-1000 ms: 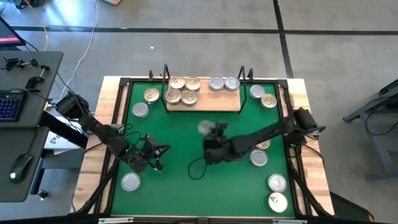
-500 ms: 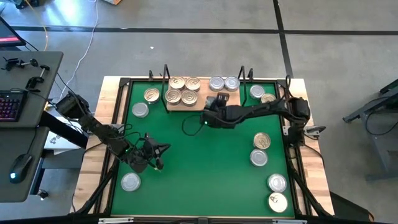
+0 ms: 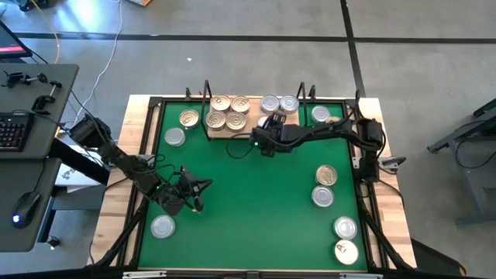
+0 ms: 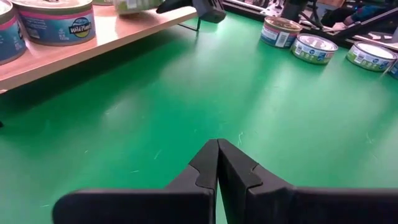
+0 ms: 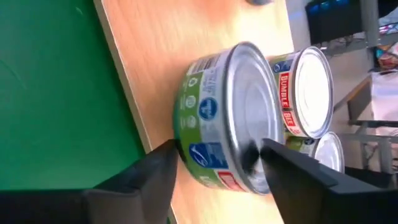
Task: Stack canned seafood by type on shelf
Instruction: Put the green white tuna can on the shelf
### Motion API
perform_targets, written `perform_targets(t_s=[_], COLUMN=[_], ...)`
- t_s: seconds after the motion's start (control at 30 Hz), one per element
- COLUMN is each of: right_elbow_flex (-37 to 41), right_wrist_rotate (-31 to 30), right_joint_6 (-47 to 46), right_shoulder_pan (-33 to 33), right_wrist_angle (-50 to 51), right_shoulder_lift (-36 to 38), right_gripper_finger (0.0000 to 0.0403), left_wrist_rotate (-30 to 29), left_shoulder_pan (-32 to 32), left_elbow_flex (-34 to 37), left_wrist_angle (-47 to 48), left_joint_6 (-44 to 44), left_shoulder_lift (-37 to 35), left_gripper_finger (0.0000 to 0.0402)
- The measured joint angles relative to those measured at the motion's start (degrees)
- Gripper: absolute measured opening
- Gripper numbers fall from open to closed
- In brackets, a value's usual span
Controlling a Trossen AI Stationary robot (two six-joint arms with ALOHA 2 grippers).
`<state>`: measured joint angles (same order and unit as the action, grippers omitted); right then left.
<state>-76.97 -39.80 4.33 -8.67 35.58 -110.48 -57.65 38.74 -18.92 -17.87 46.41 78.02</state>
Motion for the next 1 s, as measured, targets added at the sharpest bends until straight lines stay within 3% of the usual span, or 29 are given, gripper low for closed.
perform_targets(t_s=[0.2, 0.3, 0.43, 0.7, 1.0], right_elbow_flex=[-3.16, -6.71, -9.51, -8.38, -8.35], right_wrist_rotate=[2.18, 7.34, 15.44, 23.1, 23.42], right_joint_6=[-1.59, -2.39, -0.55, -5.55, -7.26], right_shoulder_pan=[0.36, 0.36, -1.52, -9.06, -10.6], right_wrist_angle=[6.42, 11.12, 8.12, 2.46, 6.31], right_shoulder_lift=[0.34, 0.44, 0.44, 0.42, -0.74], right_gripper_finger=[0.0236, 0.0226, 0.018, 0.0017, 0.001], left_wrist_rotate=[0.02, 0.02, 0.02, 0.04, 0.06], left_shoulder_pan=[0.0, 0.0, 0.0, 0.0, 0.0], left_elbow_flex=[0.0, 0.0, 0.0, 0.0, 0.0], left_wrist_angle=[0.0, 0.0, 0.0, 0.0, 0.02], left_joint_6=[0.02, 0.02, 0.02, 0.02, 0.04], left_shoulder_lift=[0.0, 0.0, 0.0, 0.0, 0.0], left_gripper_finger=[0.0, 0.0, 0.0, 0.0, 0.0])
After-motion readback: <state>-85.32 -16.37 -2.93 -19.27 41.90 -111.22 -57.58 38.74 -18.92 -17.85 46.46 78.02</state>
